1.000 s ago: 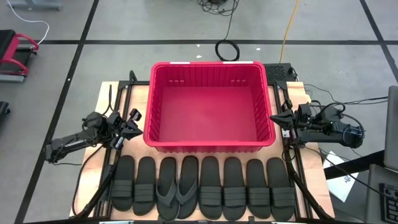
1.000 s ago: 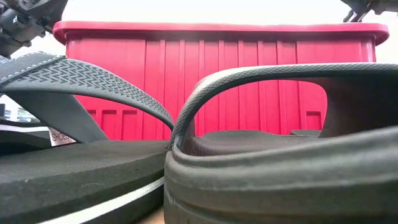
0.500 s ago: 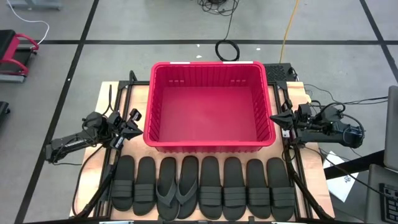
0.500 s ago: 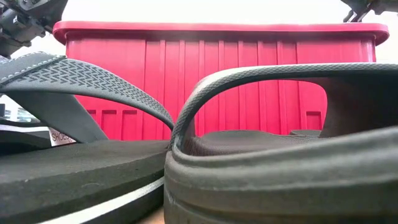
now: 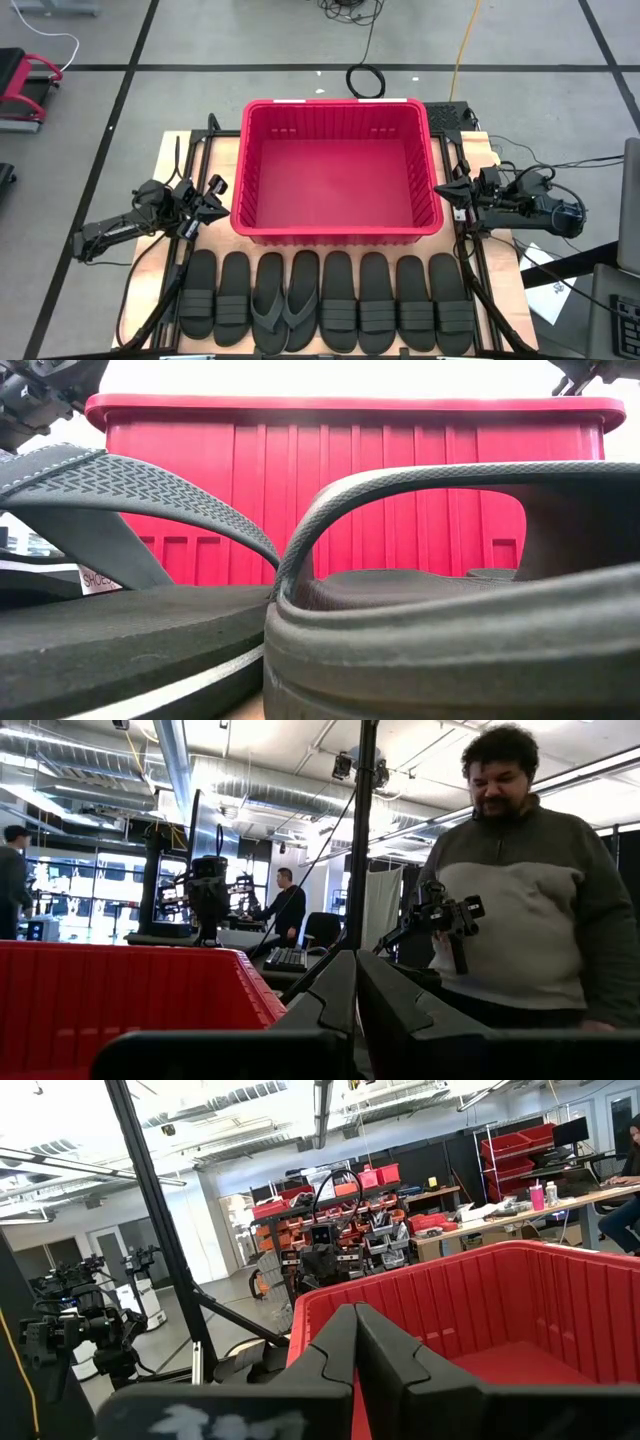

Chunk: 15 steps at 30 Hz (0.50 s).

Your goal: Pick and place slides into bin

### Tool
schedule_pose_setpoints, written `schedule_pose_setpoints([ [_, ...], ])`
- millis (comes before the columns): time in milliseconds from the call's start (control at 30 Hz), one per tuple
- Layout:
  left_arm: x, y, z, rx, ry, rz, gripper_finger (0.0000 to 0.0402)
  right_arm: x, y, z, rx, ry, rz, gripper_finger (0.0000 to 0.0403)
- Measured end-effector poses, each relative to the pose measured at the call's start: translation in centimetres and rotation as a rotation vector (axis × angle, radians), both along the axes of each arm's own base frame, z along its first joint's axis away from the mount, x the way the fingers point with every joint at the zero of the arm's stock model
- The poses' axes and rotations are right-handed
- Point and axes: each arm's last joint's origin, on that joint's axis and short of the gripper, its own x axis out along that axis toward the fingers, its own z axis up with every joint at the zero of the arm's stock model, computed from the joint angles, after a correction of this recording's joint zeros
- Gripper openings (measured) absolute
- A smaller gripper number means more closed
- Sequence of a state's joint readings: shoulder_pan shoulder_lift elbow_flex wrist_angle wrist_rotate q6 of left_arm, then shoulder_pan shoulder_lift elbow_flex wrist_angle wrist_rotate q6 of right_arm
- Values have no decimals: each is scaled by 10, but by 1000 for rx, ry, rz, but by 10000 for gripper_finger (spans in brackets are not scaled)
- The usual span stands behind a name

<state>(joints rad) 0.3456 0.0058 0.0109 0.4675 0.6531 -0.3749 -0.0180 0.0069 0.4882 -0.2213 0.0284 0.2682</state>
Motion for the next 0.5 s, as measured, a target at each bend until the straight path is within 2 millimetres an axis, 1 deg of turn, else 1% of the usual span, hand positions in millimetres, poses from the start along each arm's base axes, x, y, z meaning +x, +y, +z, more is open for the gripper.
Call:
schedule_pose_setpoints([
  [500,0,0,0,0,0,0,19,-1,0,3,25,-28,6,0],
])
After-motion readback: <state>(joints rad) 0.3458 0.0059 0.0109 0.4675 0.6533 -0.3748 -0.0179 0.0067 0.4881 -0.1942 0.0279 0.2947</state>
